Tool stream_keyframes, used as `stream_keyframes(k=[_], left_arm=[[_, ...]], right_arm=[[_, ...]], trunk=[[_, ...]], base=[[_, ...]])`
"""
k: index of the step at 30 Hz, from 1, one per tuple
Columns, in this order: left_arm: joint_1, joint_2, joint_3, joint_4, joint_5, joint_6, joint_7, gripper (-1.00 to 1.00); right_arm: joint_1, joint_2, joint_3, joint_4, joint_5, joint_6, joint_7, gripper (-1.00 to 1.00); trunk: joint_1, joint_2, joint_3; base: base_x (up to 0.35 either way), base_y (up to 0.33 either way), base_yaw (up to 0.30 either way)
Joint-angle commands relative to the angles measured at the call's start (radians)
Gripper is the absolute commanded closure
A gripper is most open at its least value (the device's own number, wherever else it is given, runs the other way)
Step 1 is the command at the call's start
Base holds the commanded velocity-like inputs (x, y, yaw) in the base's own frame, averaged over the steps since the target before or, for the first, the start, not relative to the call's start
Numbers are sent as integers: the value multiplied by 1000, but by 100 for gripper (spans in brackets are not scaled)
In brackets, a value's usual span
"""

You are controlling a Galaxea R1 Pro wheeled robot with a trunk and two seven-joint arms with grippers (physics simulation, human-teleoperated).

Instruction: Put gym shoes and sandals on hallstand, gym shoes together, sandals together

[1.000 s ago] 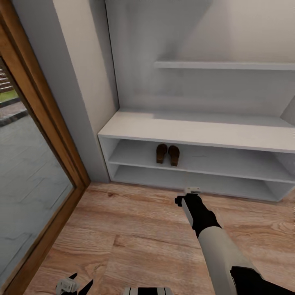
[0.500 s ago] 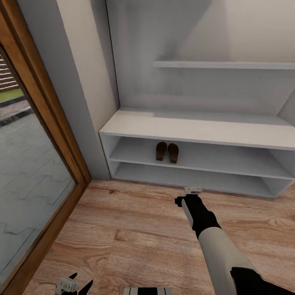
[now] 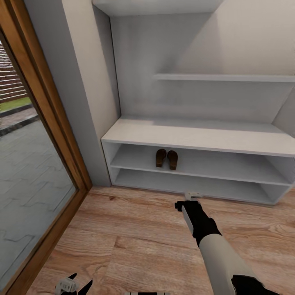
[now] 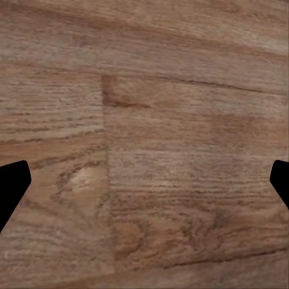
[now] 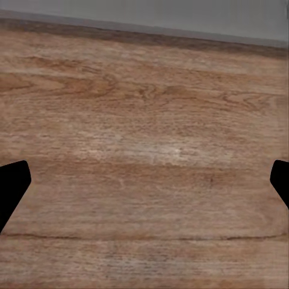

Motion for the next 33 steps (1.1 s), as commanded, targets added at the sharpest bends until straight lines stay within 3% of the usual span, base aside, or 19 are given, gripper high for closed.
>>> stream_keyframes(k=[1,6,10,11,15,16,18,19,21,25,29,30,33], left_arm=[[-1,1,-7,2,9,-5,-1,-100],[-1,0,-6,3,9,-3,0,-100],[-1,-1,-3,3,9,-2,4,-100],[-1,-2,-2,3,8,-1,7,-100],[-1,-3,0,4,12,2,10,-100],[-1,-3,1,5,15,3,20,-100],[-1,-3,2,5,16,3,35,-100],[-1,-4,2,6,16,3,74,-100],[-1,-6,2,6,16,2,110,-100],[-1,-26,2,6,15,-2,225,-100],[-1,-41,2,7,15,-3,289,-100],[-1,-51,2,7,15,-4,357,-100],[-1,-58,1,8,16,-6,427,-100]], right_arm=[[10,1,-4,-1,12,-14,4,-100],[74,1,-3,16,39,-147,12,-100],[128,-35,-3,96,78,-284,32,-100],[148,-70,-3,173,96,-384,64,-100],[171,-141,-4,339,107,-572,161,-100],[179,-201,-4,465,107,-700,244,-100],[182,-230,-5,521,107,-759,281,-100],[184,-265,-6,580,104,-839,331,-100],[189,-284,-6,601,101,-883,361,-100],[243,-316,-9,628,69,-955,433,-100],[278,-329,-10,633,31,-972,457,-100],[297,-354,-10,635,-25,-979,468,-100],[306,-373,-10,637,-96,-981,477,-100]], trunk=[[-1,0,3],[-3,1,22],[-5,2,38],[-5,2,42],[-17,23,55],[-21,30,58],[-29,44,64],[-32,51,68],[-40,65,74],[-55,93,86],[-71,121,99],[-75,128,102],[-86,149,111]], base=[[0,0,0],[0,0,0],[0,0,0],[0,0,0],[0,0,0],[0,0,0],[0,0,0],[0,0,0],[0,0,0],[0,0,0],[0,0,0],[0,0,0],[0,0,0]])
